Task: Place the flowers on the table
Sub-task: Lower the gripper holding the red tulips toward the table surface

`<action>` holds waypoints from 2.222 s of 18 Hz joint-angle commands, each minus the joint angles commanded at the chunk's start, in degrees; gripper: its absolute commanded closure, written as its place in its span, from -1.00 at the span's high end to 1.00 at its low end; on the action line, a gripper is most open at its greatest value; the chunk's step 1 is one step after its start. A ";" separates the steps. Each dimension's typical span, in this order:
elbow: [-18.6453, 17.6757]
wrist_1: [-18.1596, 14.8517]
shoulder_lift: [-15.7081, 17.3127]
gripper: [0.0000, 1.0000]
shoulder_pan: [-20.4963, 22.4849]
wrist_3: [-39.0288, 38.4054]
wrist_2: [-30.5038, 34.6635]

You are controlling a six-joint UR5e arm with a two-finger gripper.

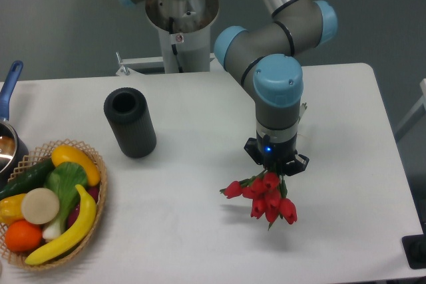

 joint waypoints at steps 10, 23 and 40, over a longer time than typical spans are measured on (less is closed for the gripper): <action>-1.41 -0.44 -0.35 -1.00 -0.26 0.09 1.32; 3.52 0.18 -7.03 -0.78 -4.75 -0.62 0.88; 3.34 3.68 -8.26 1.00 -10.81 -3.78 -0.88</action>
